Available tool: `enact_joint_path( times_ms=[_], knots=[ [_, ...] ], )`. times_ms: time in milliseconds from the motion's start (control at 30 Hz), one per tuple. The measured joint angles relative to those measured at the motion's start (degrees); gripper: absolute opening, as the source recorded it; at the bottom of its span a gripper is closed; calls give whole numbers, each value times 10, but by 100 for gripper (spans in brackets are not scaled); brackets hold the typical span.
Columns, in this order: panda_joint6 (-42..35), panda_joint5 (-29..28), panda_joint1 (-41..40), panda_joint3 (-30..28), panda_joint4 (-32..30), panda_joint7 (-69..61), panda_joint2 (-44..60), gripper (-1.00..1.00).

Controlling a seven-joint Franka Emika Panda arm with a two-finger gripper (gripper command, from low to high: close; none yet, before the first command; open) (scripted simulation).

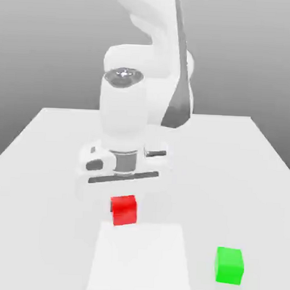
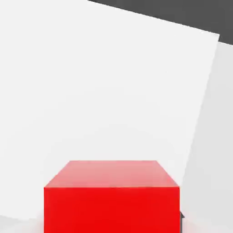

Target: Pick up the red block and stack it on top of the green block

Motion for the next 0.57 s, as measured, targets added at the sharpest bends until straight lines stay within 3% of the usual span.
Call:
enact_joint_path(
  times_ms=[267, 433, 467, 567],
  knots=[
    [-73, 2, 131, 78, 129, -40, 57, -100],
    [-4, -18, 143, 75, 150, -31, 147, -100],
    [9, -21, 145, 73, 151, -29, 160, 100],
    [9, -21, 145, 73, 151, -29, 160, 100]
  ],
)
